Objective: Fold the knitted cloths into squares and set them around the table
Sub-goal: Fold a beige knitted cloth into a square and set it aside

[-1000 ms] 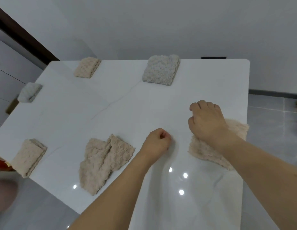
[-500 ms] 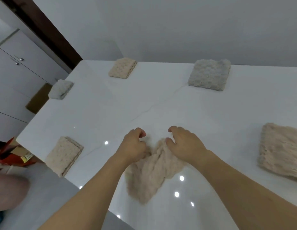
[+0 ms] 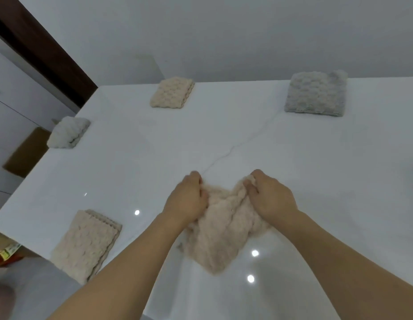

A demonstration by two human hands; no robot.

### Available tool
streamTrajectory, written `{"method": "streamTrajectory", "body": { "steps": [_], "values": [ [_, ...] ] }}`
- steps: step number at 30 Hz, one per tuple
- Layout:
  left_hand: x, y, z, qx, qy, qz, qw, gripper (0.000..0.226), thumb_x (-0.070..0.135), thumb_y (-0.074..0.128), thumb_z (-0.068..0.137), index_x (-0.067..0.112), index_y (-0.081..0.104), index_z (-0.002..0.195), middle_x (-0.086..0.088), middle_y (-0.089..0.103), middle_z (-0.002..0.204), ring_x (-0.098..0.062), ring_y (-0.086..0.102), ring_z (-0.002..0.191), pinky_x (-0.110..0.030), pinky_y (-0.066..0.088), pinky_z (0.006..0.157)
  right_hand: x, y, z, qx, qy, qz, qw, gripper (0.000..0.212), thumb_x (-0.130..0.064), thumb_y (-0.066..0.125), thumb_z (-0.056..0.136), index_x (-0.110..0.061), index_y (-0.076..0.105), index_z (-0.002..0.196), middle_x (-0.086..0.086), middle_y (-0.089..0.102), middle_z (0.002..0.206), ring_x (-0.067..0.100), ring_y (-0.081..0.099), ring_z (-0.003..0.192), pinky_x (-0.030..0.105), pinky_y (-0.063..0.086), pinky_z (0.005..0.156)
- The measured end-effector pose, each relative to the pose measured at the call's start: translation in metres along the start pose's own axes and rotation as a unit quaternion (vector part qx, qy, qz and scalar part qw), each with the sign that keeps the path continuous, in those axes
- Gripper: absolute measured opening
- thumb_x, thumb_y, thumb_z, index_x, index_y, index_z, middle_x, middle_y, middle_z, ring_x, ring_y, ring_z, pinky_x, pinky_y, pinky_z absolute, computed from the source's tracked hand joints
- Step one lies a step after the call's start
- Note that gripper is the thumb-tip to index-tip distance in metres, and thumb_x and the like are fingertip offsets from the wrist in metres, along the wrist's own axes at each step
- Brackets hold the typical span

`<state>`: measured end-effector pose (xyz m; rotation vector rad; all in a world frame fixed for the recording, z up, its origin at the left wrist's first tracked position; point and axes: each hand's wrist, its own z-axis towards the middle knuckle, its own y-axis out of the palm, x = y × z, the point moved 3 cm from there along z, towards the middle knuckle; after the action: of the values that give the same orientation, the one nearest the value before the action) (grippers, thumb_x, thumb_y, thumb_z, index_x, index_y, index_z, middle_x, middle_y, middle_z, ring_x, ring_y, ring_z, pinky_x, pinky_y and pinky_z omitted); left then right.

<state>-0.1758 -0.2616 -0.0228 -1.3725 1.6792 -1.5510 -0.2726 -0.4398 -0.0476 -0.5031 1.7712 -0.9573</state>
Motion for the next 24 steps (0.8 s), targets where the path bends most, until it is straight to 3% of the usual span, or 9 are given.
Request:
{"method": "streamTrajectory", "body": {
  "steps": [3, 7, 13, 19, 22, 24],
  "values": [
    [-0.017, -0.002, 0.017, 0.165, 0.113, 0.023, 0.98, 0.02, 0.018, 0.045, 0.091, 0.014, 0.056, 0.107, -0.001, 0.055, 0.109, -0.023, 0.048, 0.095, -0.035, 0.042, 0.081, -0.007, 0.009, 0.015, 0.114, 0.024, 0.038, 0.992, 0.028, -0.04, 0.033, 0.101, -0.02, 0.052, 0.104, -0.006, 0.06, 0.078, 0.016, 0.057, 0.068, 0.033, 0.047, 0.063],
    [-0.03, 0.026, 0.015, 0.135, 0.145, -0.131, 0.971, 0.019, 0.03, 0.04, 0.091, 0.028, 0.059, 0.094, 0.016, 0.05, 0.102, -0.009, 0.043, 0.095, -0.031, 0.04, 0.09, -0.008, 0.022, 0.024, 0.239, 0.047, 0.031, 0.969, 0.027, -0.041, 0.035, 0.099, -0.021, 0.053, 0.097, -0.008, 0.059, 0.069, 0.014, 0.056, 0.062, 0.032, 0.046, 0.06],
    [-0.033, 0.04, 0.01, 0.168, 0.181, -0.134, 0.96, 0.04, 0.061, 0.03, 0.086, 0.035, 0.058, 0.094, 0.019, 0.048, 0.102, -0.007, 0.04, 0.098, -0.025, 0.026, 0.089, -0.004, 0.027, 0.016, 0.325, 0.02, 0.093, 0.941, 0.026, -0.042, 0.038, 0.099, -0.02, 0.052, 0.098, -0.002, 0.061, 0.08, 0.023, 0.057, 0.076, 0.039, 0.047, 0.07],
    [-0.036, 0.047, 0.003, 0.187, 0.246, -0.089, 0.947, 0.024, 0.042, 0.042, 0.1, 0.035, 0.061, 0.113, 0.016, 0.048, 0.116, -0.009, 0.034, 0.108, -0.027, 0.02, 0.093, -0.005, 0.034, -0.004, 0.351, -0.022, 0.215, 0.911, 0.029, -0.039, 0.046, 0.095, -0.017, 0.048, 0.076, -0.005, 0.056, 0.072, 0.016, 0.052, 0.069, 0.035, 0.043, 0.066],
    [-0.041, 0.047, -0.004, 0.212, 0.261, -0.133, 0.932, 0.011, 0.03, 0.049, 0.096, 0.032, 0.059, 0.1, 0.016, 0.049, 0.108, -0.011, 0.036, 0.106, -0.028, 0.022, 0.091, -0.013, 0.039, -0.015, 0.338, -0.046, 0.214, 0.916, 0.03, -0.036, 0.051, 0.09, -0.019, 0.042, 0.067, -0.006, 0.05, 0.065, 0.013, 0.045, 0.063, 0.032, 0.036, 0.058],
    [-0.046, 0.043, -0.006, 0.212, 0.237, -0.217, 0.923, 0.005, 0.026, 0.051, 0.093, 0.027, 0.055, 0.09, 0.014, 0.05, 0.094, -0.017, 0.042, 0.098, -0.033, 0.031, 0.088, -0.014, 0.035, -0.018, 0.352, -0.041, 0.224, 0.908, 0.026, -0.029, 0.048, 0.087, -0.018, 0.036, 0.066, -0.006, 0.044, 0.062, 0.013, 0.039, 0.06, 0.033, 0.032, 0.056]
  ]
}}
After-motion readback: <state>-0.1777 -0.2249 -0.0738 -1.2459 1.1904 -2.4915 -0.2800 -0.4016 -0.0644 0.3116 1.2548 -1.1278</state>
